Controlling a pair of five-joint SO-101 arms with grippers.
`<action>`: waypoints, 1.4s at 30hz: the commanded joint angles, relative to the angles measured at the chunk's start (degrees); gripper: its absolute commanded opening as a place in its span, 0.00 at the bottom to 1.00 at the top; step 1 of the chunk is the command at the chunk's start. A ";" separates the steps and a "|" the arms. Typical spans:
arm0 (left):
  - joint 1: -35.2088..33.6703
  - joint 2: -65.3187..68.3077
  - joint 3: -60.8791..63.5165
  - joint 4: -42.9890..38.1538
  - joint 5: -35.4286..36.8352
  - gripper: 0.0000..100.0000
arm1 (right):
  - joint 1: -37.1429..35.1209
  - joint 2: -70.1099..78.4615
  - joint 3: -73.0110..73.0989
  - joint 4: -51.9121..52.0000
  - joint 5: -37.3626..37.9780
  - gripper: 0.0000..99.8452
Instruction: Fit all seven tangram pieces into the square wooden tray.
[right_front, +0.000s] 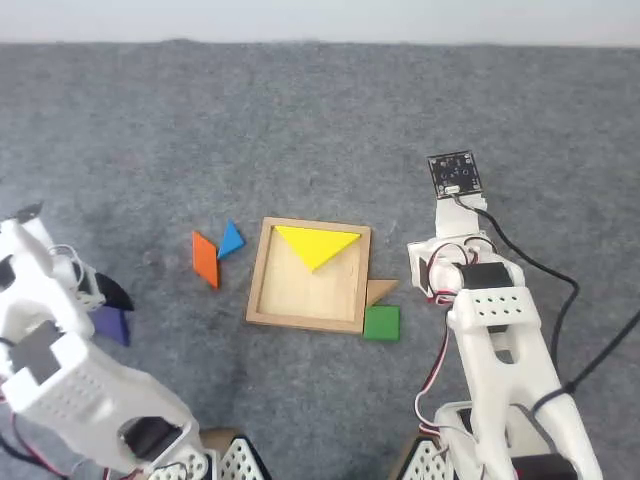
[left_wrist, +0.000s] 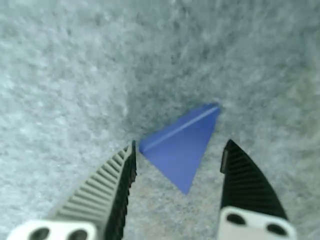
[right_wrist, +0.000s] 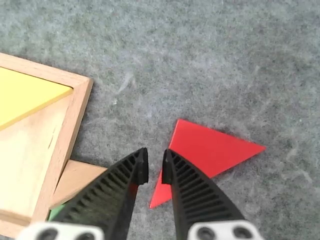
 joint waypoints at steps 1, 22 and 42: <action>0.35 -0.18 -4.35 0.62 -1.49 0.27 | -0.13 -2.42 -0.53 0.40 0.53 0.06; 3.43 0.00 2.86 -2.29 -6.24 0.27 | -0.13 -2.42 -0.53 0.48 0.53 0.06; -0.62 0.18 5.41 3.60 5.01 0.27 | -0.04 -2.42 -0.53 0.31 0.53 0.06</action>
